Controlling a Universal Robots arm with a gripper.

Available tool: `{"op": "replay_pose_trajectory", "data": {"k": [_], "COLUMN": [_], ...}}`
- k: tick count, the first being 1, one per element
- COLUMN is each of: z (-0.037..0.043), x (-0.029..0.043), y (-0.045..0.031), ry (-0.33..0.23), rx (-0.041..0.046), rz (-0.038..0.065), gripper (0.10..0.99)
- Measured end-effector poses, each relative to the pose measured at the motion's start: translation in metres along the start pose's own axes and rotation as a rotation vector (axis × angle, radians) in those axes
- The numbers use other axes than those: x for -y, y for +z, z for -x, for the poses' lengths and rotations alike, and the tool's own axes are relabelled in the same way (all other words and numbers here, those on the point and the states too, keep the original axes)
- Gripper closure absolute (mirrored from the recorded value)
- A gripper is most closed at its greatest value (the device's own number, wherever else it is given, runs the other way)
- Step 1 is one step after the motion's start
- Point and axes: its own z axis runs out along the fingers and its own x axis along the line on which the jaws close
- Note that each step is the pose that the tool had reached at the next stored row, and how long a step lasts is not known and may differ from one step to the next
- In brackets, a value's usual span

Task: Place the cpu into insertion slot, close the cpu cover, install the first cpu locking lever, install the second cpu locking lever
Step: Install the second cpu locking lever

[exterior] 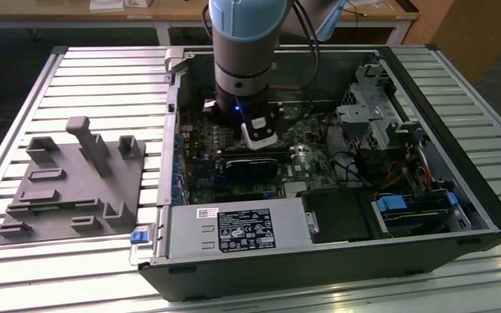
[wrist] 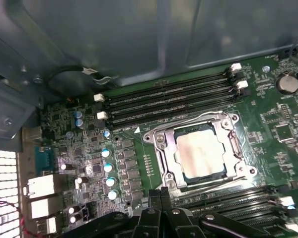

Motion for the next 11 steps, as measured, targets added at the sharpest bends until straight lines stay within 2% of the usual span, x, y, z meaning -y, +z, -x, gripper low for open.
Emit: {"op": "replay_pose_trajectory", "data": {"k": [3,8,9,11], "z": [0.0,-0.0001,-0.0002,-0.0006], "x": [-0.0015,-0.0014,-0.0014,-0.0013], "y": [-0.0053,-0.0053,-0.0054,-0.0054], "ry": [0.0,0.0,-0.002,-0.01], "rx": [0.0024,0.0032,0.0094,0.0405], "rz": [-0.01,-0.01,-0.009,-0.001], "gripper": [0.98,0.98,0.98,0.98]}}
